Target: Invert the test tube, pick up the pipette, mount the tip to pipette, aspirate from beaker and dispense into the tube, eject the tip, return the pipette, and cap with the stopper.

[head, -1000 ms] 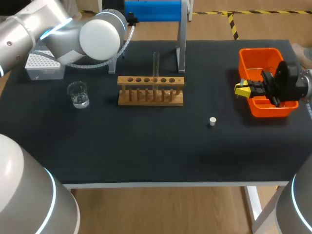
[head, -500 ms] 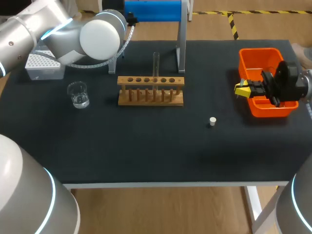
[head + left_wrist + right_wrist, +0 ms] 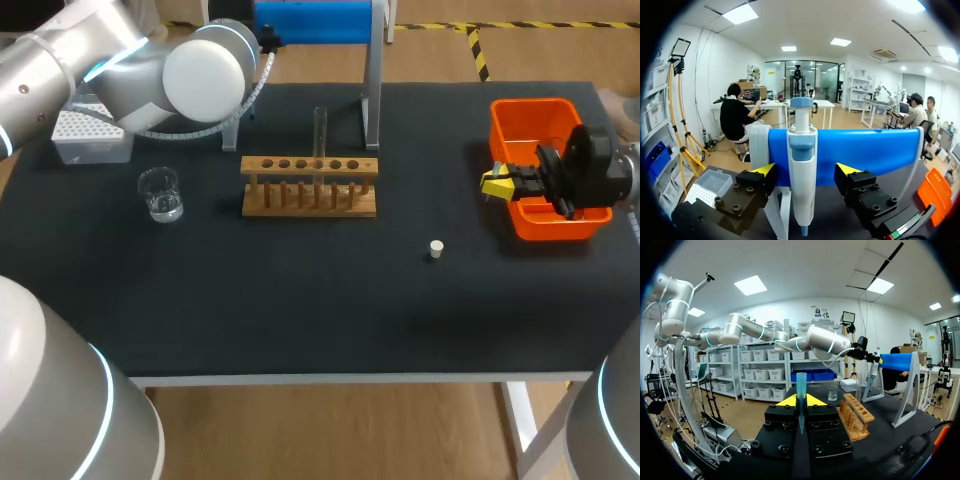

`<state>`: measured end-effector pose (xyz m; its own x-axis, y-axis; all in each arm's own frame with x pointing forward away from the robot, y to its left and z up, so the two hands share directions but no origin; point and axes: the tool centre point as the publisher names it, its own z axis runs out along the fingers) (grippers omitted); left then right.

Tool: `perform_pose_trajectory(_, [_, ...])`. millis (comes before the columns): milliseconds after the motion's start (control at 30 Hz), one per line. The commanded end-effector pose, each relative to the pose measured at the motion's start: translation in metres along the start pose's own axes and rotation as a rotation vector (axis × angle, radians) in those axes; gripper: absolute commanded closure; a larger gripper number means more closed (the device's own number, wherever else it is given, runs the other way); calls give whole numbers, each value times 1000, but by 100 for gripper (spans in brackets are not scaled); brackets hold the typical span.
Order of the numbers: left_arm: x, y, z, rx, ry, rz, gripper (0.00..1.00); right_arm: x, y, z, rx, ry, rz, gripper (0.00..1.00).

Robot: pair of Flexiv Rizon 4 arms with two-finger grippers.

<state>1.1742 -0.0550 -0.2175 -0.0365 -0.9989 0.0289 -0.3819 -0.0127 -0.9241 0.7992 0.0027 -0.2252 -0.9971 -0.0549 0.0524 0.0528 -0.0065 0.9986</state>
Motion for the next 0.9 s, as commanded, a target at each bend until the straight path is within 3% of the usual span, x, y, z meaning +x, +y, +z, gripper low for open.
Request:
perform_pose_trajectory(33, [0,0,3,-2,-1,-2,30,1,0,0,1,-1,-1,100])
perform_pose_trajectory(100, [0,0,3,-2,-2,-3,35,1,0,0,1,-1,-1,100])
perform_pose_trajectory(133, [0,0,4,-2,-2,-3,42,1,0,0,1,-1,-1,100])
perform_pose_trajectory(167, [0,0,4,-3,-3,-3,56,1,0,0,1,-1,-1,100])
perform_pose_trajectory(233, [-1,0,3,-4,-4,-5,67,1,0,0,1,-1,-1,100])
perform_pose_trajectory(467, [-2,4,4,-13,-7,-11,66,1,0,0,1,-1,-1,100])
perform_pose_trajectory(633, [-4,5,4,-13,-9,-14,71,1,0,0,1,-1,-1,100])
perform_pose_trajectory(733, [-4,5,4,-12,-11,-15,96,1,0,0,1,-1,-1,100])
perform_pose_trajectory(900, [-5,2,2,-7,-13,-14,100,1,0,0,1,-1,-1,100])
